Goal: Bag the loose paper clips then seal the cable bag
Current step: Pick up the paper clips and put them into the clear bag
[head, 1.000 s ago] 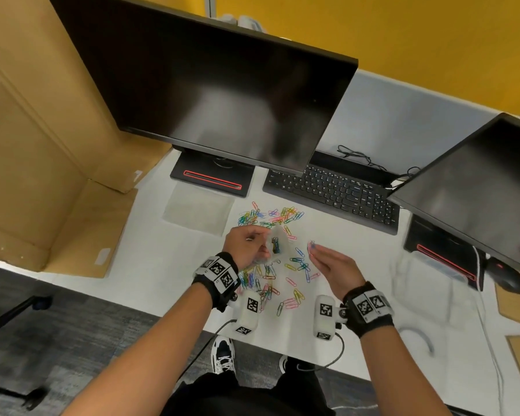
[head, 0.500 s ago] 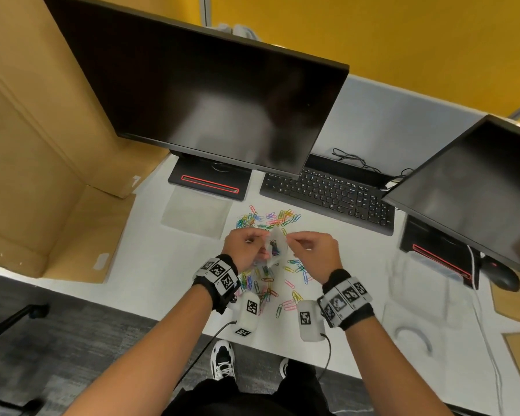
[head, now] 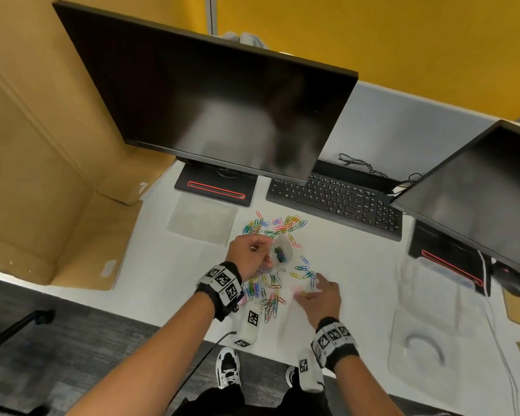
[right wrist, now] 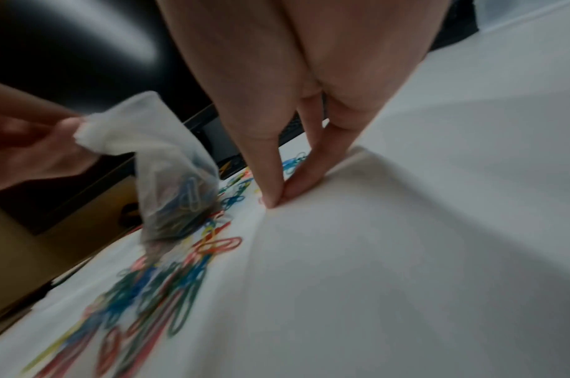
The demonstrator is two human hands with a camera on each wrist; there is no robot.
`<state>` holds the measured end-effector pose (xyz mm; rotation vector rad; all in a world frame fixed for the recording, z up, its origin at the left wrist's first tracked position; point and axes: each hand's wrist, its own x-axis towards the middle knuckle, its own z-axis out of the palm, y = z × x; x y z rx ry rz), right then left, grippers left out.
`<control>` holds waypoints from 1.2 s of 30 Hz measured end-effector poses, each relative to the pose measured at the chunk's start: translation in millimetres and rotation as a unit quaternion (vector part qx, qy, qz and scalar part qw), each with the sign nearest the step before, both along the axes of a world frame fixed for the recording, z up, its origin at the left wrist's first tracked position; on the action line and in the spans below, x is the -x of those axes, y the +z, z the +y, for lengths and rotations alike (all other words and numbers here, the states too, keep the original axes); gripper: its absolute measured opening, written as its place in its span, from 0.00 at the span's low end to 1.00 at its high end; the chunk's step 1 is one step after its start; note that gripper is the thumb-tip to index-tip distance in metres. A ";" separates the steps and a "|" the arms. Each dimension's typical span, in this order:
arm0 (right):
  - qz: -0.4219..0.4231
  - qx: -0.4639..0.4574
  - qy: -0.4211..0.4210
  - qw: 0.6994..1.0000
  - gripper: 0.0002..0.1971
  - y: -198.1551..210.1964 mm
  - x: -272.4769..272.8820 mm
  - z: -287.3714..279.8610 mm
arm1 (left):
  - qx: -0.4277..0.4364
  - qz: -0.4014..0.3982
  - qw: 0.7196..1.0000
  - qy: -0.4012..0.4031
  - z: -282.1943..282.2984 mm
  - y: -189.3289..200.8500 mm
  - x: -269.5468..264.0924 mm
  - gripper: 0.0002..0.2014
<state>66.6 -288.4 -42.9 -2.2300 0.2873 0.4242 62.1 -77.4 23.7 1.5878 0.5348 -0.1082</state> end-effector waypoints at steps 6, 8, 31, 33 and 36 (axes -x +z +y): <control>-0.041 0.039 0.033 0.998 0.34 4.1 -40.4 10.1 | -0.032 -0.002 0.999 -0.019 4.4 1.2 -1.6 0.09; -0.068 0.144 0.099 0.982 0.36 3.2 -46.0 6.3 | -0.027 0.000 1.000 -0.016 4.1 0.7 -0.6 0.09; 0.040 -0.170 -0.045 0.984 0.07 33.5 -65.8 -7.8 | -0.073 0.004 0.997 -0.010 -1.2 -0.8 -9.1 0.06; 0.101 -0.355 -0.084 0.926 0.08 60.7 -68.3 -0.4 | -0.084 0.005 0.996 -0.015 -3.3 -2.5 -10.0 0.06; 0.129 -0.433 -0.023 0.892 0.11 91.2 -66.7 17.8 | -0.093 0.002 0.995 -0.019 -8.7 -1.4 -12.3 0.05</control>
